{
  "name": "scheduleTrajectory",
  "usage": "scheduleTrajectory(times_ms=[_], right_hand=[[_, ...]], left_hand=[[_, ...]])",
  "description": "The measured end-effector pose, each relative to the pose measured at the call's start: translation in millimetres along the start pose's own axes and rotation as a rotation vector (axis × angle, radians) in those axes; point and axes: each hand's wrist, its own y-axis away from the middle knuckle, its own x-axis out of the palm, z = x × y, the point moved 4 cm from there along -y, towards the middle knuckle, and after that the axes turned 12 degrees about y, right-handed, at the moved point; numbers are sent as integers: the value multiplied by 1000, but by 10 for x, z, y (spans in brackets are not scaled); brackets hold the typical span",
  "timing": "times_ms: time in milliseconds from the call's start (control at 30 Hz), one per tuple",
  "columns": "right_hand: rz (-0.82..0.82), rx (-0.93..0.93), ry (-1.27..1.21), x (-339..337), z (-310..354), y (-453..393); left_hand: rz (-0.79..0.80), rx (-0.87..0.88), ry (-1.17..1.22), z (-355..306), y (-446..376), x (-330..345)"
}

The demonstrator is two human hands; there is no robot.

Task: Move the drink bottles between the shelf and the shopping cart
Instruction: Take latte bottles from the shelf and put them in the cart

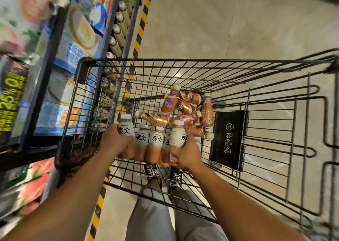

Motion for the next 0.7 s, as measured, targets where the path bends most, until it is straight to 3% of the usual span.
scheduleTrajectory(times_ms=[167, 500, 700], right_hand=[[-93, -193, 13, -417, 510, 357], [-186, -637, -78, -1314, 1861, 1661], [-212, -865, -144, -1809, 2495, 2568]], left_hand=[[-85, 98, 252, -425, 621, -332], [-362, 490, 476, -1329, 2102, -1544], [-522, 622, 596, -1543, 2988, -2233]])
